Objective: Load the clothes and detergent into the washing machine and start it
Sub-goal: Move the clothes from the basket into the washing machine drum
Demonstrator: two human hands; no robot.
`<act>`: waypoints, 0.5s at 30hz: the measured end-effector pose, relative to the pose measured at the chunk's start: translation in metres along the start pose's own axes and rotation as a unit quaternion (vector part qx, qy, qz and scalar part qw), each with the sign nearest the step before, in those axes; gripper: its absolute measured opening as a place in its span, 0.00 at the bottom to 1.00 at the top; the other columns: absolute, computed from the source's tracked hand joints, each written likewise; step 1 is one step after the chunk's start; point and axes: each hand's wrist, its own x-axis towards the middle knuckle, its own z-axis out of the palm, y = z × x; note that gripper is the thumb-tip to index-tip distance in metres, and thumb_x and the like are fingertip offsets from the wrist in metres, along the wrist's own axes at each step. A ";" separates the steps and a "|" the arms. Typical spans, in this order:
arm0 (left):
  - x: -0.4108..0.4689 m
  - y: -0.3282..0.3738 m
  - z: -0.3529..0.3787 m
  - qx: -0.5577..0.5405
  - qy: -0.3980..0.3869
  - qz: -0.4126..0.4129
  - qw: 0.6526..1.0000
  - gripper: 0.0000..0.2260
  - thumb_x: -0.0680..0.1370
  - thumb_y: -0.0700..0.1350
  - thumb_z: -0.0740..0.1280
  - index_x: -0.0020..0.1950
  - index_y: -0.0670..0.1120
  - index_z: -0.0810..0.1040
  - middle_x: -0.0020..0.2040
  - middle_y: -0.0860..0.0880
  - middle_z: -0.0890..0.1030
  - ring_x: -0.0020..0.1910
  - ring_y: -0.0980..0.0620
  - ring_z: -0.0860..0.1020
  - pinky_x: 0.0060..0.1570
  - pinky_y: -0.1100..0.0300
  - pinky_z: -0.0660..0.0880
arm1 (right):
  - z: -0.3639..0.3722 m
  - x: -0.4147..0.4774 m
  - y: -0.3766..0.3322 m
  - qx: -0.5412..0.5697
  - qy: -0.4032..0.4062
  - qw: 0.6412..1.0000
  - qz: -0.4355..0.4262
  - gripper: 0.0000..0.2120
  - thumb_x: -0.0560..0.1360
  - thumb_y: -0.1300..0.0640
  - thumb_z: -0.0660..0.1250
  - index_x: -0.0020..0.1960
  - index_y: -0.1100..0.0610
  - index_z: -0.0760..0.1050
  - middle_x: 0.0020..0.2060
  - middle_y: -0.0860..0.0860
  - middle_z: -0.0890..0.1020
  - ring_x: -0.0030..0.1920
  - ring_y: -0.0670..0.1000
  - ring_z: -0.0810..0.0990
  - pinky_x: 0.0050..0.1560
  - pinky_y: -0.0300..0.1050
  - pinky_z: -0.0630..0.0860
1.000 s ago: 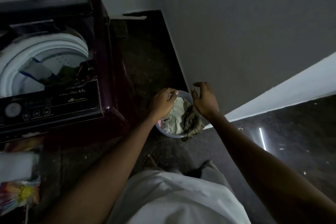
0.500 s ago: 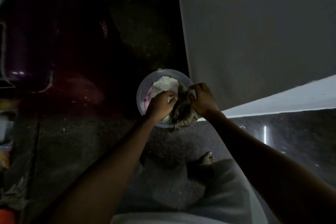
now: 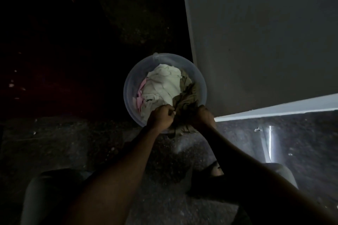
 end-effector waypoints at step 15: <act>-0.162 0.176 -0.201 -0.097 0.014 0.034 0.995 0.35 0.68 0.44 0.79 0.73 0.45 0.70 0.69 0.44 0.75 0.68 0.45 0.73 0.67 0.54 0.69 | -0.250 -0.165 -0.124 0.120 0.032 0.958 -0.259 0.09 0.71 0.66 0.64 0.50 0.59 0.78 0.47 0.54 0.75 0.55 0.57 0.74 0.56 0.51 0.72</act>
